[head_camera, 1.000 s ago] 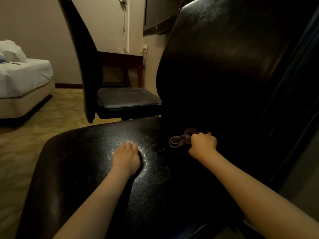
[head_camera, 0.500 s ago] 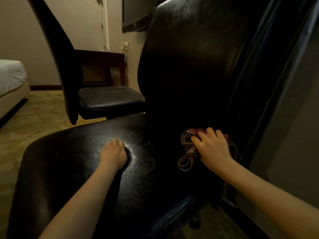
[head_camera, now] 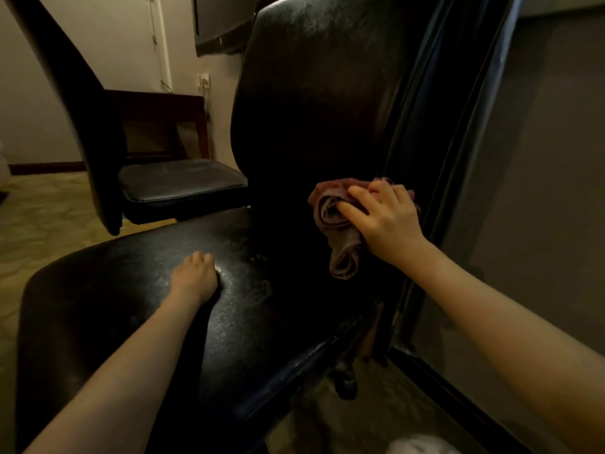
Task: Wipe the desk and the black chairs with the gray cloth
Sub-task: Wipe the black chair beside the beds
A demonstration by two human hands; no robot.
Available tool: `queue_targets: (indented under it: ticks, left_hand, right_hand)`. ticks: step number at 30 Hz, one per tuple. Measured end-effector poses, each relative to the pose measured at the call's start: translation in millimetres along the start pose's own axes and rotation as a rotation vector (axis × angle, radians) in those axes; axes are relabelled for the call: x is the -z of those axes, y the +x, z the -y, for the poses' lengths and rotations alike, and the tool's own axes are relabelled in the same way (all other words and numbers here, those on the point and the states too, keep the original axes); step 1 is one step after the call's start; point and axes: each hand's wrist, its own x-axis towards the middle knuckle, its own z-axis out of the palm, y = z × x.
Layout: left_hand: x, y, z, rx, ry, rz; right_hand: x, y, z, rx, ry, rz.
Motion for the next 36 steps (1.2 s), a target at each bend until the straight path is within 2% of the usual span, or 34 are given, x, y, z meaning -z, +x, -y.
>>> queue_targets:
  ticks: [4, 7, 10, 12, 14, 16, 18, 23, 27, 30, 33, 36]
  left_hand:
    - [2.6, -1.9, 1.0, 0.000, -0.073, -0.027]
    - [8.8, -6.4, 2.1, 0.045, -0.228, -0.014]
    - [22.8, -0.5, 13.7, 0.161, -0.624, 0.126]
    - [32.2, 2.4, 31.2, 0.177, -0.926, 0.193]
    - [37.4, -0.3, 50.3, 0.206, -1.044, 0.129]
    - [41.0, -3.7, 74.6, 0.263, -1.057, 0.001]
    - [39.0, -6.7, 94.1, 0.268, -0.953, -0.072]
    - [18.8, -20.0, 117.0, 0.348, -0.691, -0.002]
    - [14.0, -22.2, 117.7, 0.362, -0.721, 0.007]
    - [13.2, -24.4, 119.0, 0.386, -0.769, -0.024]
    - [13.5, -30.9, 116.2, 0.391, -0.794, -0.046]
    - [14.0, -39.6, 113.2, 0.415, -0.862, -0.089]
  right_hand:
    - [-0.3, -6.6, -0.1, 0.015, 0.077, 0.066]
    - [2.5, 7.3, 12.0, -0.029, 0.206, 0.264]
    - [-5.8, 23.0, 41.5, -0.304, 0.382, 0.563]
    - [-31.5, 34.5, 66.1, -0.572, 0.462, 0.618]
    - [-65.9, 46.4, 87.3, -0.761, 0.489, 0.626]
    - [-104.9, 59.7, 104.8, -0.847, 0.505, 0.654]
    - [-136.5, 66.4, 114.4, -0.888, 0.481, 0.700]
    - [-195.9, 89.3, 131.6, -1.076, 0.542, 0.661]
    - [-216.1, 108.2, 147.4, -1.034, 0.654, 0.705]
    - [-217.8, 119.2, 158.9, -0.918, 0.750, 0.737]
    - [-194.7, 130.0, 179.2, -0.729, 0.866, 0.757]
    - [-153.2, 137.0, 206.3, -0.632, 1.003, 0.785]
